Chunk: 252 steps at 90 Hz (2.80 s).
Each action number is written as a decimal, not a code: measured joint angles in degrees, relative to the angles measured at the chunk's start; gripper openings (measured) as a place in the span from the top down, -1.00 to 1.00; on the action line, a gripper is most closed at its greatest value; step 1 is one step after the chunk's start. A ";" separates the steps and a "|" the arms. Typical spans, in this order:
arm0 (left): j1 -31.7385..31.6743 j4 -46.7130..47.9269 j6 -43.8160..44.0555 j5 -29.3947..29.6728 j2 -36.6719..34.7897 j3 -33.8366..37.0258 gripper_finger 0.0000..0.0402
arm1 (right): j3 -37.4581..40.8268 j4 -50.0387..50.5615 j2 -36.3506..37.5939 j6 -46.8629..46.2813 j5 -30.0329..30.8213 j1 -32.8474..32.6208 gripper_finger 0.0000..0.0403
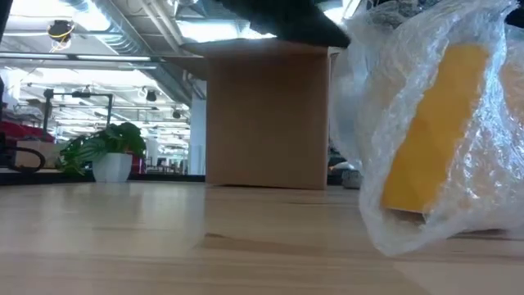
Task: Wrap mug
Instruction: Wrap the yellow mug with the bubble wrap
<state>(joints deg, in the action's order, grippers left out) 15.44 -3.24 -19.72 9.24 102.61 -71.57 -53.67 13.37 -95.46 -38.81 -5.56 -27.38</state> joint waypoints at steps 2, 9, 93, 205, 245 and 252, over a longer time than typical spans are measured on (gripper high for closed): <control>0.13 -0.32 0.04 -0.86 0.00 0.00 1.00 | 0.00 0.00 0.00 0.01 0.00 0.00 1.00; 0.64 -1.20 0.26 -2.71 0.00 0.00 1.00 | 0.00 0.00 0.00 0.08 0.06 0.02 1.00; 2.56 -12.76 2.84 -18.32 6.58 -0.09 1.00 | -6.16 10.51 -0.31 4.47 9.11 0.13 1.00; -4.24 14.29 -0.47 3.54 -5.75 -0.04 0.03 | -6.12 10.34 -0.04 3.04 9.09 -0.74 1.00; -8.45 14.72 -3.24 3.07 -5.75 -0.04 -0.13 | -6.12 10.31 -0.02 3.03 9.11 -0.74 1.00; -9.43 14.23 -3.29 0.78 -5.75 -0.04 -0.15 | -6.12 10.29 -0.02 3.04 9.11 -0.74 1.00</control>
<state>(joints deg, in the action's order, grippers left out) 6.01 11.00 -23.01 10.02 96.86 -71.61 -59.79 23.66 -95.48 -35.77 3.55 -28.12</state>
